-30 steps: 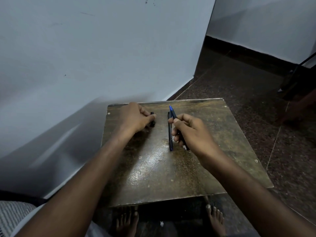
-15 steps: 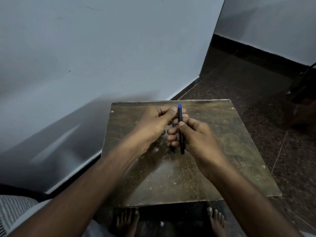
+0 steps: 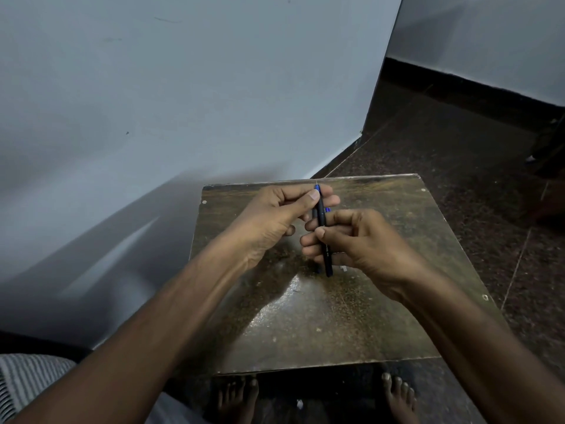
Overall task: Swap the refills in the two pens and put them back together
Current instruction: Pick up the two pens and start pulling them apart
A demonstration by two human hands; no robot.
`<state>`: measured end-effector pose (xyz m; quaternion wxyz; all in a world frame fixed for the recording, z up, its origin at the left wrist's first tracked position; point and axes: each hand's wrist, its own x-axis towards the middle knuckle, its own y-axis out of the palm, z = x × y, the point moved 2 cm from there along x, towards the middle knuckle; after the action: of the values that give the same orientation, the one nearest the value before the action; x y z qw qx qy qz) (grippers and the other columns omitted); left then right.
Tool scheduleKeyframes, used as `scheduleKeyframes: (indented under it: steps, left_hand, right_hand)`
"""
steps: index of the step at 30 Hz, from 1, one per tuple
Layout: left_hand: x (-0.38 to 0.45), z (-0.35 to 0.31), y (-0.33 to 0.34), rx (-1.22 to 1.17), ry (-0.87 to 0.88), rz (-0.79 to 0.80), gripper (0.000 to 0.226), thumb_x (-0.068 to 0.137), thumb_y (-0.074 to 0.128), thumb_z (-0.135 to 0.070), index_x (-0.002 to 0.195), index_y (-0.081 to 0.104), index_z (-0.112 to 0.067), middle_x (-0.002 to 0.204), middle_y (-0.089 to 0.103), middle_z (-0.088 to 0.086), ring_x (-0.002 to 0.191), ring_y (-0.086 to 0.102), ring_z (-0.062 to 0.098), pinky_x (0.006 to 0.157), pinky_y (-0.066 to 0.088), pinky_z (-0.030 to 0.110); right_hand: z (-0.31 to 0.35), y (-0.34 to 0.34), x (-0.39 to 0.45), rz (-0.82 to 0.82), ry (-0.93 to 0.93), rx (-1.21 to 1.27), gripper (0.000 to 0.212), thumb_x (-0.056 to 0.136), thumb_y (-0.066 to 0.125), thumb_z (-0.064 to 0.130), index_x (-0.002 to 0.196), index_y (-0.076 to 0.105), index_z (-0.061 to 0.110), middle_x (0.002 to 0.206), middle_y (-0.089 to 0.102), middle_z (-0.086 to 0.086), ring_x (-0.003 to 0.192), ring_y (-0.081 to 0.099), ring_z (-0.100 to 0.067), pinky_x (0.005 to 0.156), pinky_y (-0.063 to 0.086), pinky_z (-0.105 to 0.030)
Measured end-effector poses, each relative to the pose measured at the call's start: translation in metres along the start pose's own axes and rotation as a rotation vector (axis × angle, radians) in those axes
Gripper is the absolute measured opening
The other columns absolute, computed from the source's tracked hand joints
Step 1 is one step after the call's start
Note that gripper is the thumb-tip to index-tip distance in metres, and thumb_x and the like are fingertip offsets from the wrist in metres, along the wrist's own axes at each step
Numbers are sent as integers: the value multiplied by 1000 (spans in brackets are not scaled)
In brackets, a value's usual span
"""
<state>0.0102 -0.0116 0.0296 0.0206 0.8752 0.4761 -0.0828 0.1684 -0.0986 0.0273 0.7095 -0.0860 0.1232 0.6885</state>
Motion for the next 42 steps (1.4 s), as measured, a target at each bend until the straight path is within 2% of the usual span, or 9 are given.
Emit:
scheduleKeyframes:
  steps: [5,11,20,23,28,32,37,39,42]
  left_hand:
    - [5,-1,2,-60,56,-39,22,107,62,-10,122,78,-9,104,82,-1,63,62,-9,60,46,6]
    - [4,0,7,-64,87,-113,20,106,64,-7,120,79,-7,99,82,-2,63,65,-11,60,45,6]
    - [-7,-10,9,7,49,-290,25,83,93,-30,100,87,-14,86,85,-3,79,78,-2,82,61,18]
    - [-12,-13,9,140,57,-361,41,70,98,-51,92,78,-23,69,73,-11,63,66,1,69,56,20]
    - [-14,-17,18,104,42,-54,32,108,59,-50,125,78,-30,112,83,-15,114,72,-3,92,48,21]
    - [-13,-16,11,117,96,-76,19,105,72,-23,122,81,-23,105,86,-10,104,78,-1,98,56,19]
    - [-12,-9,8,158,11,-264,55,66,90,-66,102,79,-26,85,83,-13,83,77,-5,84,55,23]
    - [-11,-9,9,145,-5,-164,54,77,78,-72,107,81,-28,100,83,-19,97,74,-10,93,53,27]
    - [-11,-11,10,94,24,-61,22,102,74,-37,119,81,-26,110,85,-13,107,75,-5,96,51,24]
  right_hand:
    - [-1,-4,1,-52,-47,-40,14,101,70,3,113,78,1,95,85,-16,84,83,-25,75,69,-33]
    - [0,-4,0,-188,-81,-153,10,95,79,6,104,82,2,87,85,-14,81,85,-31,78,70,-46]
    - [9,12,-7,-402,-179,-426,20,77,97,19,86,82,11,69,81,-2,61,81,-14,60,68,-35]
    - [7,14,-12,-378,-199,-421,22,75,99,21,80,80,13,67,81,-1,62,81,-15,63,69,-40]
    - [10,11,-15,-407,-220,-434,21,80,97,24,82,79,14,70,82,-2,65,82,-16,67,70,-46]
    - [12,8,-10,-409,-191,-481,25,77,98,23,80,77,10,68,81,-5,63,81,-18,64,70,-48]
    - [5,16,-10,-389,-210,-526,26,77,99,23,80,75,14,66,79,-4,61,80,-16,60,69,-45]
    - [6,12,-8,-405,-206,-532,25,78,98,25,81,75,16,68,80,-2,62,80,-15,62,69,-46]
    - [8,6,-6,-411,-193,-545,27,78,98,28,80,74,16,68,80,-2,64,81,-17,66,69,-49]
